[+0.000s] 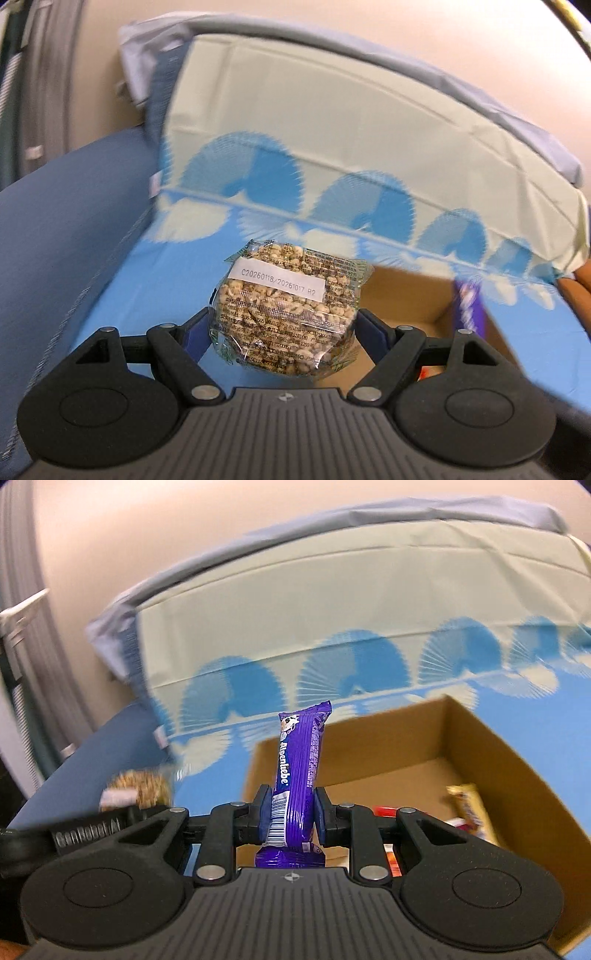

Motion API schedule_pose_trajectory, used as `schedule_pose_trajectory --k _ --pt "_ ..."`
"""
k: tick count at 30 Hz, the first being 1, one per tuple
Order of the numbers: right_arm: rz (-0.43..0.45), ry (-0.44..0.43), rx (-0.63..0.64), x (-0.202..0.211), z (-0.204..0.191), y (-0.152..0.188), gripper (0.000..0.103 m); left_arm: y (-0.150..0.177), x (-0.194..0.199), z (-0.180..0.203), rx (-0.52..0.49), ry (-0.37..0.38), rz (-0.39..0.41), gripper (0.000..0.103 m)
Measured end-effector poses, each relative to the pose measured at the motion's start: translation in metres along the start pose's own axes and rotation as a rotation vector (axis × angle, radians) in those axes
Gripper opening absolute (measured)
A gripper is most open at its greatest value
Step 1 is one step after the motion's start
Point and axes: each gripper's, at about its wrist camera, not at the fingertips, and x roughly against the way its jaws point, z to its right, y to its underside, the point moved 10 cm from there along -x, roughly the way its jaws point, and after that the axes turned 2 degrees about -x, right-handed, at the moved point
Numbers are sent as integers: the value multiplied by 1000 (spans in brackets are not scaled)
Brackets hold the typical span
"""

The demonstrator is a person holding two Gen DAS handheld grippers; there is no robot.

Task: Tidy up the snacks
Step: 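Carry the nut pack and purple bar over the cardboard box with both tools, then open both tools to drop the nut pack and purple bar into the box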

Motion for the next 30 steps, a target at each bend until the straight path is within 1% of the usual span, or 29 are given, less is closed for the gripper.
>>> schedule_pose_trajectory --k 3,4,6,7,8,9,12,14,18,20,22,26,30 --pt "11 49 -45 -2 22 -3 25 -13 -3 35 -20 50 28 85" --pt "12 68 -55 -3 29 -4 25 -18 -4 48 -31 78 36 86" --pt "-5 114 -64 -6 42 -2 29 -29 -2 73 -56 146 60 92" --pt "-21 128 -68 -8 47 1 47 -33 2 85 -74 176 82 95" --pt "-31 153 -85 -10 55 4 67 -36 6 92 -90 192 104 100" --pt "-29 167 -100 -10 60 4 72 -38 13 98 -105 203 128 102" --pt "-28 185 -106 -9 69 4 74 -34 31 106 -140 231 174 102" --pt "-23 199 -105 -7 73 4 81 -26 45 105 -157 233 194 102" --pt "-12 214 -108 -2 79 4 89 -9 73 93 -189 223 227 102" --pt "1 209 -102 6 79 2 98 0 86 86 -202 214 226 102" --pt "25 200 -84 15 78 -1 102 9 96 79 -202 225 216 102" --pt "44 175 -53 31 75 -4 102 26 114 62 -175 202 186 102" --pt "13 173 -29 51 79 -6 102 44 123 52 -143 222 144 102"
